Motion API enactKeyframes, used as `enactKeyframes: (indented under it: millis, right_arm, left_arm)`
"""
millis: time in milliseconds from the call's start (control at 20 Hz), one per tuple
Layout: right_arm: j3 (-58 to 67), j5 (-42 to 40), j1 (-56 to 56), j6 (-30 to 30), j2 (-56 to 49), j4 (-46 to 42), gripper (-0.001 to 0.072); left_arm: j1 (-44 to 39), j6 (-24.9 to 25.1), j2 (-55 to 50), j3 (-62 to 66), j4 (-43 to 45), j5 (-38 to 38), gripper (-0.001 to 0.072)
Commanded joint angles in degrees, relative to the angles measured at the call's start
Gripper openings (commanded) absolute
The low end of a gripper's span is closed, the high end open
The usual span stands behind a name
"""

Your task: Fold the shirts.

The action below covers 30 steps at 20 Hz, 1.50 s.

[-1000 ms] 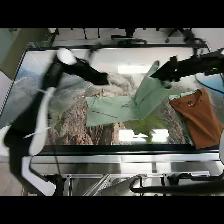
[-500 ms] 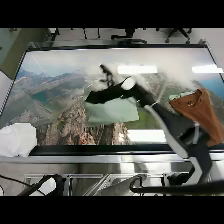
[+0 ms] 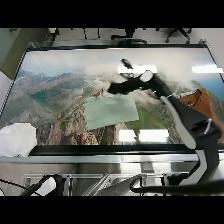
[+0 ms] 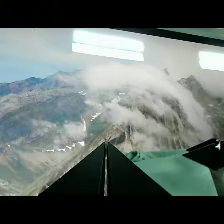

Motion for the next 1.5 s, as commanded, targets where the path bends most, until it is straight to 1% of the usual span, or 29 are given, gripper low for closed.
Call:
enactKeyframes:
  millis: [0,100,250,400,550,700,750,800,850,900,1000,1100,1300,1400,1450]
  right_arm:
    - [-0.4,19.8,-12.8,6.2,2.6,-13.2,0.0646]
    - [-2.1,21.4,-15.2,4.9,1.3,-11.5,0.0646]
    - [-2.8,21.1,-14.1,0.7,-2.4,-7.7,0.0646]
    - [-2.8,20.4,-12.6,-2.6,-6.3,-1.3,0.0644]
    - [-2.8,18.7,-10.7,-3.1,-9.9,-0.3,0.0642]
    - [-2.8,18.7,-9.7,-6.0,-11.8,4.5,0.0631]
    - [-2.8,18.8,-9.6,-7.5,-11.8,6.8,0.0483]
    - [-2.8,19.2,-9.7,-9.0,-11.6,10.4,0.0188]
    - [-2.7,20.0,-9.8,-10.5,-11.2,14.3,0.0069]
    - [-2.3,20.3,-9.8,-10.6,-10.5,16.9,0.0021]
    - [0.3,20.4,-9.9,-10.5,-7.9,19.8,0.0020]
    - [5.4,20.1,-11.3,-9.0,-5.0,21.0,0.0019]
    - [16.4,19.1,-20.0,1.4,2.0,20.7,0.0019]
    - [17.1,18.7,-25.7,5.4,6.5,20.0,0.0019]
    - [17.1,18.8,-28.9,8.1,8.8,18.2,0.0019]
  left_arm:
    - [-2.9,0.4,-2.6,-0.1,-1.0,0.1,0.0018]
    - [-4.4,0.4,-3.7,-0.1,-1.0,0.2,0.0018]
    - [-7.4,0.4,-5.4,-0.1,-1.0,0.1,0.0018]
    - [-9.4,0.4,-6.3,-0.1,-1.0,0.2,0.0018]
    - [-9.8,0.8,-6.6,-0.1,-1.0,0.3,0.0018]
    - [-9.5,0.8,-6.6,-0.1,-1.0,0.0,0.0018]
    - [-9.5,0.8,-6.6,-0.1,-1.0,-0.3,0.0018]
    - [-9.6,0.8,-6.6,-0.2,-1.0,-0.4,0.0019]
    - [-9.6,0.8,-6.6,-0.1,-1.0,-0.5,0.0018]
    - [-9.6,0.8,-6.6,-0.1,-1.0,-0.5,0.0018]
    - [-9.6,0.8,-6.6,-0.2,-1.0,-0.5,0.0018]
    - [-9.6,0.8,-6.6,-0.1,-1.0,-0.6,0.0018]
    - [-9.6,0.8,-6.6,-0.1,-1.0,-1.5,0.0019]
    - [-9.7,0.8,-6.6,-0.2,-1.0,-2.5,0.0019]
    - [-9.7,0.9,-6.6,-0.2,-1.0,-2.9,0.0019]
